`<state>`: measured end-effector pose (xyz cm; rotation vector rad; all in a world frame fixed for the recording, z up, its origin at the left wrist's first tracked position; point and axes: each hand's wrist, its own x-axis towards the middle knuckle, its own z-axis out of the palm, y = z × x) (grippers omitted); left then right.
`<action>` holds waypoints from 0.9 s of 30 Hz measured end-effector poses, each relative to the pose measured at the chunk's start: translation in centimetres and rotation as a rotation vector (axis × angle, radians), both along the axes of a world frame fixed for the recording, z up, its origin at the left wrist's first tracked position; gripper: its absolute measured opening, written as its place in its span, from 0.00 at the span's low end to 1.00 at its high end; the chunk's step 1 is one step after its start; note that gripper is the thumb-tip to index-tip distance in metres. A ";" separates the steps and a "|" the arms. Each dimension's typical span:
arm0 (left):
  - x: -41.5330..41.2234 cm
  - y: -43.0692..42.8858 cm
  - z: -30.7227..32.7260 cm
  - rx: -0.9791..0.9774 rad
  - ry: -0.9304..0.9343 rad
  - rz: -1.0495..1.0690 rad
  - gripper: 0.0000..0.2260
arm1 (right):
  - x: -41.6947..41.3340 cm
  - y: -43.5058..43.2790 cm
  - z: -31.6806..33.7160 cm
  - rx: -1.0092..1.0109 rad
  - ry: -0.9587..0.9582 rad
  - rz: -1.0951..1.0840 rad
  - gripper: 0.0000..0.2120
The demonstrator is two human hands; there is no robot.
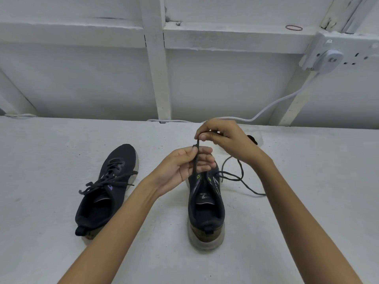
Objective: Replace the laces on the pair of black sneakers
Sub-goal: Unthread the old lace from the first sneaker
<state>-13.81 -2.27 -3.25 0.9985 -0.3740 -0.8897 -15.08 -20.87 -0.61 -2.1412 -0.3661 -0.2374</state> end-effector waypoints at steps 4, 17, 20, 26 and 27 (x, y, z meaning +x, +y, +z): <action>-0.1 0.0 0.1 0.019 -0.051 -0.043 0.14 | 0.3 0.5 -0.8 0.006 0.005 -0.036 0.06; 2.4 0.2 1.7 -0.008 -0.168 0.116 0.16 | -5.0 3.4 -1.9 -0.343 0.266 0.093 0.09; 1.9 0.2 1.1 0.100 -0.207 0.090 0.16 | -4.9 2.9 -0.3 -0.353 0.244 0.108 0.07; 0.0 0.0 0.8 0.145 -0.176 -0.030 0.24 | -2.0 1.1 2.7 -0.254 0.133 0.028 0.07; -0.1 0.0 0.8 0.147 -0.178 -0.037 0.25 | -1.4 0.9 2.5 -0.236 0.117 0.007 0.06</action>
